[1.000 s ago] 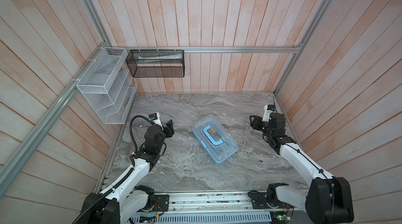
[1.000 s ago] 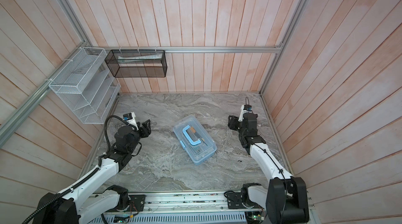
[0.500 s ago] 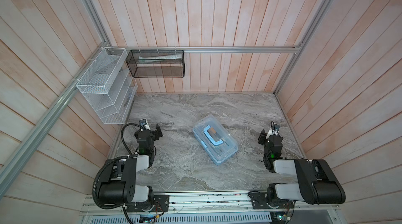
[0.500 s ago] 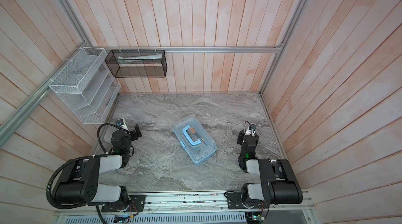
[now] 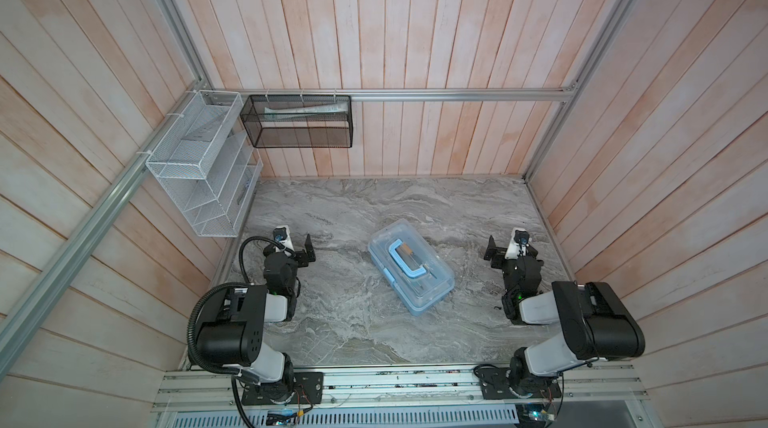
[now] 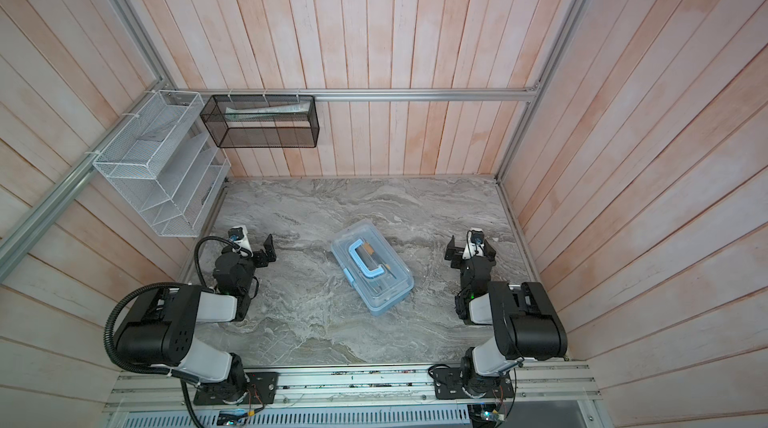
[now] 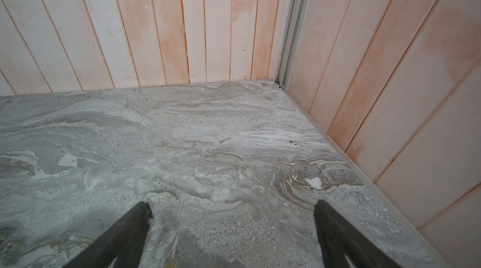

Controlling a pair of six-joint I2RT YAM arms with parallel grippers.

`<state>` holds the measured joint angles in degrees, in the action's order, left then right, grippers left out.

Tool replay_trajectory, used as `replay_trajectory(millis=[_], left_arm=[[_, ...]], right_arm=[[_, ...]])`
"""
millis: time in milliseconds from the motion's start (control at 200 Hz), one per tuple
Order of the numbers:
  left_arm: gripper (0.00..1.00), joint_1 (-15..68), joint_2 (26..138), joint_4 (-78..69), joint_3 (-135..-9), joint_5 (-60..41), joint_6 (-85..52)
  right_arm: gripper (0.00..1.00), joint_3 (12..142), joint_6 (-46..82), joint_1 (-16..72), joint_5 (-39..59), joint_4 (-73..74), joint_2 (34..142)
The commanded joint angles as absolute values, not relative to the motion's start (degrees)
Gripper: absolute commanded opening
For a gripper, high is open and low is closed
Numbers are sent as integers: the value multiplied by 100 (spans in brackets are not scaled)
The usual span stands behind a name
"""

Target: Pack the tool kit

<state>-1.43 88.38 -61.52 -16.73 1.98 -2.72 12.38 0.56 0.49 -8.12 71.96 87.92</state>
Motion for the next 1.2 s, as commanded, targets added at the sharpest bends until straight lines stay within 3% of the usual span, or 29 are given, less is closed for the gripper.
replay_trajectory(millis=[0, 880, 910, 935, 955, 970, 995, 1030, 1055, 1091, 1101, 1111, 1121, 1136, 1146, 1151, 1161, 1166, 1176, 1196], left_arm=[[100, -137, 8836, -6370, -1657, 133, -183], [100, -141, 8835, -6365, -1648, 136, -183], [100, -141, 8833, -6367, -1654, 136, -178], [100, -136, 8833, -6371, -1652, 132, -182], [94, -136, 8837, -6371, -1644, 132, -184], [82, -139, 8834, -6368, -1649, 137, -180], [50, -141, 8835, -6368, -1644, 134, -184], [13, -140, 8835, -6369, -1651, 132, -178], [0, -140, 8834, -6368, -1656, 137, -180], [0, -136, 8838, -6361, -1655, 141, -182], [0, -137, 8834, -6367, -1657, 147, -184], [4, -135, 8833, -6364, -1654, 147, -180], [10, -131, 8835, -6370, -1653, 142, -183], [23, -137, 8825, -6369, -1648, 141, -182], [33, -133, 8831, -6367, -1647, 143, -180], [46, -133, 8832, -6365, -1645, 142, -182], [81, -132, 8837, -6368, -1648, 141, -184], [91, -132, 8839, -6374, -1650, 145, -180], [98, -132, 8835, -6379, -1652, 142, -183], [100, -132, 8834, -6377, -1652, 143, -183]], right_arm=[[98, 1335, 27, 13, -617, 7051, 8723], [98, 1405, 108, -141, -282, 6948, 8742], [88, 1405, 139, -186, -208, 6933, 8738], [62, 1406, 156, -201, -171, 6914, 8736], [24, 1410, 158, -210, -165, 6898, 8725], [1, 1411, 158, -211, -159, 6892, 8727], [0, 1406, 166, -211, -162, 6905, 8723], [0, 1407, 167, -212, -159, 6897, 8725], [0, 1408, 159, -213, -159, 6891, 8727], [0, 1415, 152, -209, -150, 6874, 8714], [8, 1415, 152, -210, -150, 6862, 8713], [31, 1422, 150, -211, -156, 6857, 8717], [74, 1423, 150, -211, -153, 6856, 8718], [94, 1422, 149, -211, -146, 6860, 8717], [97, 1423, 149, -211, -142, 6857, 8718], [97, 1424, 149, -211, -150, 6860, 8718], [98, 1424, 149, -211, -145, 6861, 8719], [98, 1424, 149, -211, -147, 6858, 8719], [98, 1424, 149, -209, -142, 6869, 8719], [98, 1423, 149, -211, -148, 6857, 8718]])
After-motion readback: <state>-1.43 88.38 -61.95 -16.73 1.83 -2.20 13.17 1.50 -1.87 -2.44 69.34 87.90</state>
